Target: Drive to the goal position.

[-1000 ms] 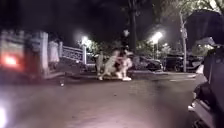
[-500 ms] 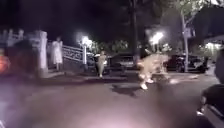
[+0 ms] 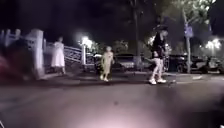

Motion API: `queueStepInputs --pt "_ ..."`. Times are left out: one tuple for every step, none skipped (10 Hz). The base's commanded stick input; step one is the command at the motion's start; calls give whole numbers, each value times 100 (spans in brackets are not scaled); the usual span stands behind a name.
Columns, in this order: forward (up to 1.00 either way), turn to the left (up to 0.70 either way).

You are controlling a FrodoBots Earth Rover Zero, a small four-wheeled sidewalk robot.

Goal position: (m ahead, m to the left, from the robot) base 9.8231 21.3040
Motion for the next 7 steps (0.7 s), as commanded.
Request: queueStepInputs --pt "0 0" --pt "0 0" --pt "0 0" --pt "0 0" --pt "0 -45" --pt "0 -45" --pt "0 -45"
